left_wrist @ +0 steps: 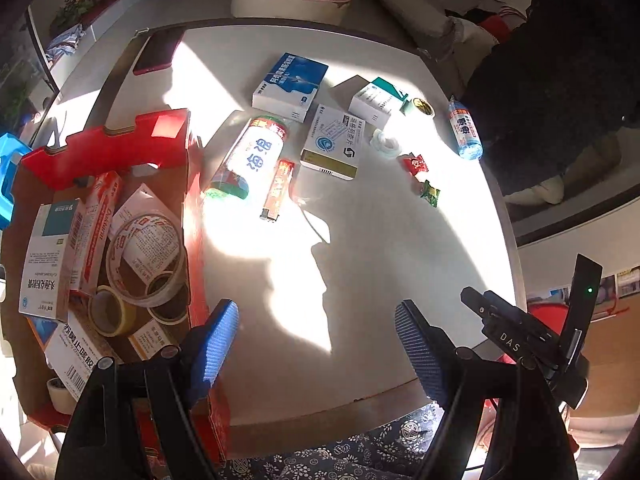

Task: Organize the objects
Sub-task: 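Withdraw both open tools from the cardboard box, then move both open tools over the table toward the two wrapped candies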

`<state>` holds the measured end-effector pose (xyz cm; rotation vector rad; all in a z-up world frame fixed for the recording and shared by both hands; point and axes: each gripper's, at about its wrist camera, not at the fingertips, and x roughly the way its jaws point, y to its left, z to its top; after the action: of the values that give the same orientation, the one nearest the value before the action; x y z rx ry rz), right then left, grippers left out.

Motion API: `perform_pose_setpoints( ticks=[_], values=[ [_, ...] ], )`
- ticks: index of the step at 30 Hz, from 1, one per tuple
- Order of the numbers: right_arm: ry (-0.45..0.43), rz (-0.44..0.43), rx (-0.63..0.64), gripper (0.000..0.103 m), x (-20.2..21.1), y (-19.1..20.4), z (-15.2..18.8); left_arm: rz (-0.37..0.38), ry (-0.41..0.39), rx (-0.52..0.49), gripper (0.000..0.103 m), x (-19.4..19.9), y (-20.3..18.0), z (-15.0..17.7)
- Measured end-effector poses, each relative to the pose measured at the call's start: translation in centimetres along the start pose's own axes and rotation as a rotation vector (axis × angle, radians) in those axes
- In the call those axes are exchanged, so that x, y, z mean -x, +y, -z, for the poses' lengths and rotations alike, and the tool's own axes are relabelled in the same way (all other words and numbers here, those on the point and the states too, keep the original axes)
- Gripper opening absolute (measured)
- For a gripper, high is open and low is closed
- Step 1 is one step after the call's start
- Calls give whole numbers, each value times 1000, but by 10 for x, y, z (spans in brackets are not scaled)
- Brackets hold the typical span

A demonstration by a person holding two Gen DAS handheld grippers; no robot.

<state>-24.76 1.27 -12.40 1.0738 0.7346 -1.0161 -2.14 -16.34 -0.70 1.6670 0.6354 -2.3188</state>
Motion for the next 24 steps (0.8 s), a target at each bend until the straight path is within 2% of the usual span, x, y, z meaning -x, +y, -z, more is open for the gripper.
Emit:
perform_pose_setpoints(
  ticks=[5, 7, 12, 14, 18, 24],
  values=[
    [-11, 11, -16, 46, -8, -20, -18, 37, 40, -23, 85, -28, -24, 8],
    [-14, 24, -18, 47, -15, -24, -31, 45, 33, -38, 85, -34, -30, 15],
    [-22, 82, 10, 47, -30, -22, -81, 100, 29, -98, 85, -45, -41, 44],
    [-19, 64, 31, 47, -38, -16, -103, 124, 24, -131, 85, -45, -44, 57],
    [5, 134, 46, 47, -60, -8, -140, 161, 23, -181, 85, -46, -45, 79],
    [40, 230, 97, 47, -96, 7, -167, 176, 37, -264, 85, -48, -49, 103]
  ],
)
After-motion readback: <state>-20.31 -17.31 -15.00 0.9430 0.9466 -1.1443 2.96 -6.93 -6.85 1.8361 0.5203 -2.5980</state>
